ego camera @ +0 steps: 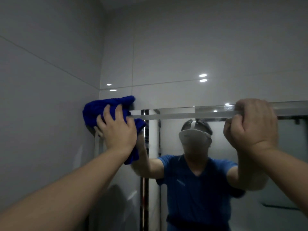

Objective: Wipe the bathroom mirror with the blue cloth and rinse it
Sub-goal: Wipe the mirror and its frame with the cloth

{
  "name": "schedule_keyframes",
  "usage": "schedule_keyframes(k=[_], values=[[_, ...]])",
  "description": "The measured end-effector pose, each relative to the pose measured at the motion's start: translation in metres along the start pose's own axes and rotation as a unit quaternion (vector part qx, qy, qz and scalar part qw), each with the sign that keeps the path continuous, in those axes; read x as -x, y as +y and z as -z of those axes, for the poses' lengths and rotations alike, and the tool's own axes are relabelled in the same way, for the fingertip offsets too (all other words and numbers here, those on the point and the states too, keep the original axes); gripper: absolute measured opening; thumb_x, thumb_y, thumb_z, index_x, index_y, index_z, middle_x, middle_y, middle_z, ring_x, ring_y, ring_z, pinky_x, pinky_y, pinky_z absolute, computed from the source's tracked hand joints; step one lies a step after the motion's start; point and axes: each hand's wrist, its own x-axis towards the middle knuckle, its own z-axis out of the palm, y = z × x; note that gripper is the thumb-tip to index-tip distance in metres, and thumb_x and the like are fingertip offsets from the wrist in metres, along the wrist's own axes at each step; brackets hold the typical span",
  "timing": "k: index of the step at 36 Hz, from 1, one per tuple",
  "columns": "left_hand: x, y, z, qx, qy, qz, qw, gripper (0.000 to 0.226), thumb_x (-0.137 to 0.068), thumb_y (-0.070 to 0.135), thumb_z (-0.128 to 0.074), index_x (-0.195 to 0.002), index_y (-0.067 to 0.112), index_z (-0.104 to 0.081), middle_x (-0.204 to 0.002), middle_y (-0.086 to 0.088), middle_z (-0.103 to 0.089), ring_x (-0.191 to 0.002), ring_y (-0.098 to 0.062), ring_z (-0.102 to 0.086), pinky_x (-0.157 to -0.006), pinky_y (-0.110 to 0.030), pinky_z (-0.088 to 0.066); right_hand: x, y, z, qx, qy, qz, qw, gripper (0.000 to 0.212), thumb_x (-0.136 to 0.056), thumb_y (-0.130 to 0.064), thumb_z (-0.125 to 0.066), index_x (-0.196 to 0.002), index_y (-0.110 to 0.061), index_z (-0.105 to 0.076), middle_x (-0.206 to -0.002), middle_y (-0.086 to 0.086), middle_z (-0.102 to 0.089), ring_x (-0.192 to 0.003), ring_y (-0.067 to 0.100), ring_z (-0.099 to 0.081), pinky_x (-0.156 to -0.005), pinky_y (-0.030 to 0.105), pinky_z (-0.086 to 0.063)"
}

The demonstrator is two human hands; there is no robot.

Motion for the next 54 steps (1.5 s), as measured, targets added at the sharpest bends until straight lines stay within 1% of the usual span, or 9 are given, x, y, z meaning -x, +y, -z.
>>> schedule_keyframes(k=[4,11,17,24,29,34,37,43,54], values=[[0.045,0.006,0.001,-0.001,-0.052,-0.135,0.989,0.062,-0.097,0.045,-0.047,-0.158,0.04,-0.039,-0.171,-0.003,-0.025,-0.154,-0.043,-0.023,-0.124,-0.068,-0.025,0.001,-0.003,0.002,0.012,-0.011,-0.003,1.0,0.03,-0.084,-0.022,-0.046,-0.107,-0.009,-0.06,-0.099,0.011,-0.054,-0.097,0.033,-0.047,-0.095,0.047,-0.039],[0.16,-0.019,-0.01,-0.004,-0.134,-0.354,0.926,0.067,-0.08,0.051,-0.068,-0.146,0.04,-0.059,-0.165,-0.001,-0.041,-0.148,-0.044,-0.037,-0.12,-0.071,-0.026,0.004,-0.003,-0.007,0.069,-0.003,-0.013,0.998,0.024,-0.089,-0.012,-0.062,-0.102,-0.024,-0.046,-0.097,0.004,-0.042,-0.094,0.033,-0.043,-0.092,0.055,-0.044],[0.233,-0.053,-0.017,-0.017,-0.201,-0.432,0.879,0.065,-0.082,0.06,-0.074,-0.144,0.045,-0.061,-0.168,0.004,-0.038,-0.158,-0.037,-0.024,-0.128,-0.066,-0.009,0.006,-0.012,-0.007,0.096,-0.003,-0.037,0.995,0.02,-0.089,-0.017,-0.057,-0.106,-0.021,-0.048,-0.103,0.012,-0.049,-0.102,0.042,-0.048,-0.096,0.059,-0.045],[0.234,-0.044,0.005,-0.066,-0.291,-0.402,0.865,0.07,-0.081,0.063,-0.066,-0.149,0.05,-0.049,-0.172,0.009,-0.026,-0.157,-0.035,-0.027,-0.127,-0.068,-0.017,-0.001,-0.037,0.001,0.164,-0.082,-0.079,0.98,0.042,-0.083,-0.03,-0.04,-0.112,-0.003,-0.054,-0.112,0.037,-0.053,-0.106,0.053,-0.053,-0.103,0.06,-0.043],[0.215,-0.05,0.019,-0.069,-0.316,-0.416,0.85,0.078,-0.081,0.063,-0.062,-0.155,0.05,-0.042,-0.174,0.012,-0.027,-0.156,-0.032,-0.037,-0.124,-0.064,-0.028,-0.001,-0.051,0.019,0.181,-0.139,-0.092,0.969,0.047,-0.083,-0.023,-0.066,-0.123,-0.001,-0.055,-0.124,0.033,-0.054,-0.12,0.051,-0.052,-0.112,0.062,-0.043],[0.164,-0.04,0.029,-0.04,-0.252,-0.319,0.913,0.075,-0.076,0.055,-0.065,-0.149,0.045,-0.052,-0.167,0.006,-0.041,-0.145,-0.036,-0.05,-0.119,-0.061,-0.039,0.031,-0.068,0.029,0.131,-0.169,0.033,0.976,0.051,-0.078,-0.025,-0.074,-0.126,-0.018,-0.058,-0.131,0.011,-0.054,-0.123,0.035,-0.053,-0.108,0.054,-0.044],[0.114,-0.028,0.037,-0.046,-0.21,-0.26,0.941,0.074,-0.085,0.056,-0.057,-0.156,0.043,-0.042,-0.17,0.002,-0.035,-0.151,-0.037,-0.04,-0.124,-0.061,-0.033,0.052,-0.08,0.025,0.092,-0.201,0.098,0.97,0.036,-0.077,-0.026,-0.075,-0.111,-0.025,-0.062,-0.11,0.0,-0.055,-0.103,0.027,-0.055,-0.093,0.045,-0.045],[0.043,-0.015,0.045,-0.061,-0.216,-0.229,0.947,0.072,-0.102,0.057,-0.043,-0.166,0.042,-0.013,-0.178,0.003,-0.005,-0.163,-0.035,-0.013,-0.131,-0.06,-0.012,0.083,-0.098,0.008,0.013,-0.244,0.126,0.961,0.024,-0.083,-0.025,-0.067,-0.105,-0.029,-0.06,-0.11,-0.008,-0.054,-0.099,0.015,-0.051,-0.092,0.034,-0.045],[0.096,-0.057,0.027,-0.057,-0.19,-0.233,0.952,0.072,-0.105,0.054,-0.041,-0.168,0.042,-0.009,-0.179,0.0,0.0,-0.164,-0.039,-0.003,-0.13,-0.065,-0.011,0.135,-0.097,-0.038,0.017,-0.217,0.159,0.963,0.022,-0.075,-0.024,-0.071,-0.095,-0.02,-0.061,-0.099,0.002,-0.056,-0.093,0.025,-0.053,-0.083,0.044,-0.046]])
